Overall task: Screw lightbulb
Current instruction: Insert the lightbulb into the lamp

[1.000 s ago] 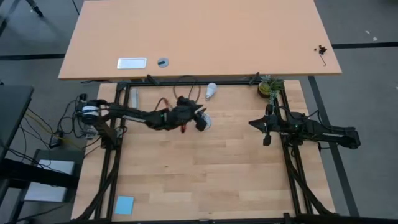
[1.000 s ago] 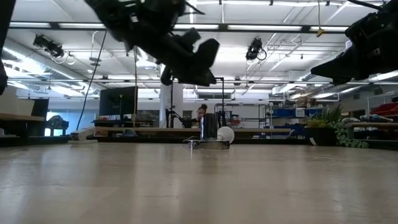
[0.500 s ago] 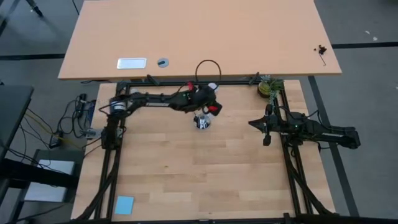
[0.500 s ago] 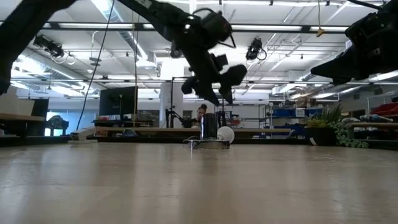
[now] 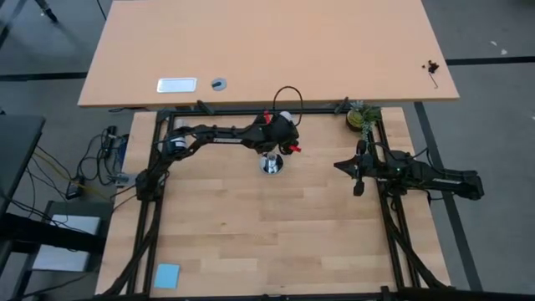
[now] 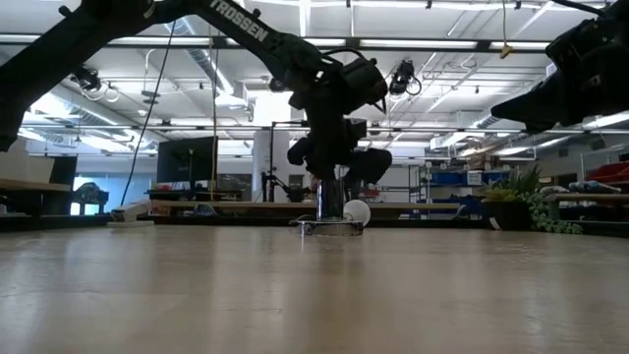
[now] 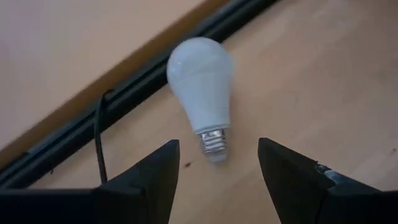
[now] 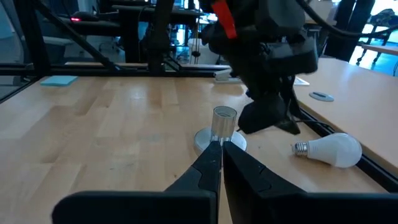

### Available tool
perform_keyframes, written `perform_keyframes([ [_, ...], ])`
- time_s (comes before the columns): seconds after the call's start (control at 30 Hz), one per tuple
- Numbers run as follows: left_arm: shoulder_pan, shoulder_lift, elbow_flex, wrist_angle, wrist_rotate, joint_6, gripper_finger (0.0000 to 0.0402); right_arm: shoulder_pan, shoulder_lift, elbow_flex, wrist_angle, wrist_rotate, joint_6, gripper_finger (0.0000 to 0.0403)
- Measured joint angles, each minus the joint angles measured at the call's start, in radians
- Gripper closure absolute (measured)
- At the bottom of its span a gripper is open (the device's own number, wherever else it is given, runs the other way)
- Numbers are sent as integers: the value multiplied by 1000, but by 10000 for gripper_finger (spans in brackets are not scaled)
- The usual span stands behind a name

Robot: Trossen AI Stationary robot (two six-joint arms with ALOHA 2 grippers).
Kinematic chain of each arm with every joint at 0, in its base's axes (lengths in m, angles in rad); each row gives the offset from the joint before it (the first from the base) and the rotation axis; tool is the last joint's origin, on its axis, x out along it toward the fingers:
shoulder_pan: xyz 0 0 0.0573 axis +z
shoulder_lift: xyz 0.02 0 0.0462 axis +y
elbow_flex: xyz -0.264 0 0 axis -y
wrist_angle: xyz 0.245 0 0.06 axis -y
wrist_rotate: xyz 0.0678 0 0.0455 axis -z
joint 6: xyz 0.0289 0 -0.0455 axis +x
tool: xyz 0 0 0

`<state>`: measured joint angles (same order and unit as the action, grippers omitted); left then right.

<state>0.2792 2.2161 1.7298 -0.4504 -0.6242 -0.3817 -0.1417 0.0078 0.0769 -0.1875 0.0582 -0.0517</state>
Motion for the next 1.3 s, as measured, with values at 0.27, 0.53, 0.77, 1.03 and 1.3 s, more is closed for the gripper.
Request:
perform_keyframes([
  [0.27,26,0,149,-172,36,178,219,0,0,0,3,0,0,375],
  [0.53,155,-1,281,-223,212,409,379,0,0,0,15,0,0,374],
  [0.77,291,-1,280,-216,468,483,394,0,0,0,20,0,0,378],
  [1.03,338,-1,280,-213,568,569,400,0,0,0,22,0,0,375],
  [1.3,323,79,280,-191,596,638,400,0,0,0,23,0,0,374],
])
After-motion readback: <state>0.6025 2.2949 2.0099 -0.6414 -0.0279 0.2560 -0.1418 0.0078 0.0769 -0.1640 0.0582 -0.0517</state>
